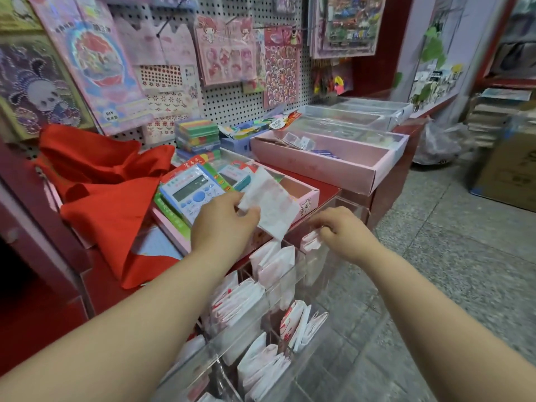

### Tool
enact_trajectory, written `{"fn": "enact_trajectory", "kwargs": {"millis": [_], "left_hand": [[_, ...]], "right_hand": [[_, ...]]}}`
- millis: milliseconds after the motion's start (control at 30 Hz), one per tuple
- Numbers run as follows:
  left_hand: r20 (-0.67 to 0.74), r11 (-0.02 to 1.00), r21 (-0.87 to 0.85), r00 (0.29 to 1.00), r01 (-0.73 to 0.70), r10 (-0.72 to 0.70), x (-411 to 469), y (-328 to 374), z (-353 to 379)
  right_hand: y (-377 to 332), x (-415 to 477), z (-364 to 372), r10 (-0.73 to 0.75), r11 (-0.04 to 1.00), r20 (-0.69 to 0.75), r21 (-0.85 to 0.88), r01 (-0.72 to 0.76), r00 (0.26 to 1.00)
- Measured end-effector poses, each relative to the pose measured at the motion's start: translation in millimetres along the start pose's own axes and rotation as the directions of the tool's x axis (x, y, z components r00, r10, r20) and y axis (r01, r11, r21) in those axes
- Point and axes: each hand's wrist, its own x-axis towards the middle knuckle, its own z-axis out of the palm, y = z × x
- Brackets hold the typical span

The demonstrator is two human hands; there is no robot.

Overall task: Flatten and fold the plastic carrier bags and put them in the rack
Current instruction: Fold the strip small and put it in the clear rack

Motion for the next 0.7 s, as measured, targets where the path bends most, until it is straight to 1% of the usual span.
{"fn": "enact_trajectory", "kwargs": {"millis": [67, 133, 233, 300, 400, 467, 533, 567, 600, 633, 700], "left_hand": [[0.027, 0.998, 0.057, 1.000, -0.002, 0.000, 2, 7, 11], [0.050, 0.986, 0.167, 0.999, -0.026, 0.018, 4, 12, 23], [0.080, 0.940, 0.321, 0.993, -0.112, 0.091, 6, 16, 37], [0.110, 0.903, 0.398, 0.986, -0.159, 0.125, 6, 15, 41], [0.191, 0.880, 0.433, 0.974, -0.195, 0.122, 7, 11, 45], [0.276, 0.854, 0.443, 0.948, -0.272, 0.158, 9, 9, 47], [0.359, 0.808, 0.468, 0.912, -0.358, 0.197, 9, 10, 51], [0.393, 0.801, 0.463, 0.898, -0.380, 0.198, 9, 11, 53], [0.428, 0.803, 0.450, 0.884, -0.390, 0.190, 8, 12, 55], [0.454, 0.808, 0.437, 0.872, -0.395, 0.181, 7, 12, 57], [0.477, 0.814, 0.420, 0.861, -0.401, 0.178, 7, 11, 60]], "right_hand": [[3, -3, -2, 0.020, 0.997, -0.012, 0.071, -0.019, 1.000], [5, -9, -2, 0.057, 0.988, -0.036, 0.148, -0.051, 0.998], [10, -14, 2, 0.103, 0.960, -0.094, 0.272, -0.074, 0.990], [12, -16, 6, 0.113, 0.940, -0.105, 0.334, -0.072, 0.988], [14, -18, 11, 0.126, 0.926, -0.140, 0.373, -0.066, 0.982], [14, -17, 13, 0.126, 0.921, -0.178, 0.388, -0.048, 0.976], [14, -16, 17, 0.112, 0.900, -0.235, 0.435, 0.002, 0.965], [14, -16, 19, 0.094, 0.888, -0.274, 0.458, 0.044, 0.957], [13, -16, 22, 0.067, 0.884, -0.311, 0.458, 0.088, 0.948], [11, -17, 24, 0.025, 0.896, -0.347, 0.424, 0.133, 0.938], [9, -19, 28, -0.101, 0.935, -0.392, 0.277, 0.222, 0.914]]}}
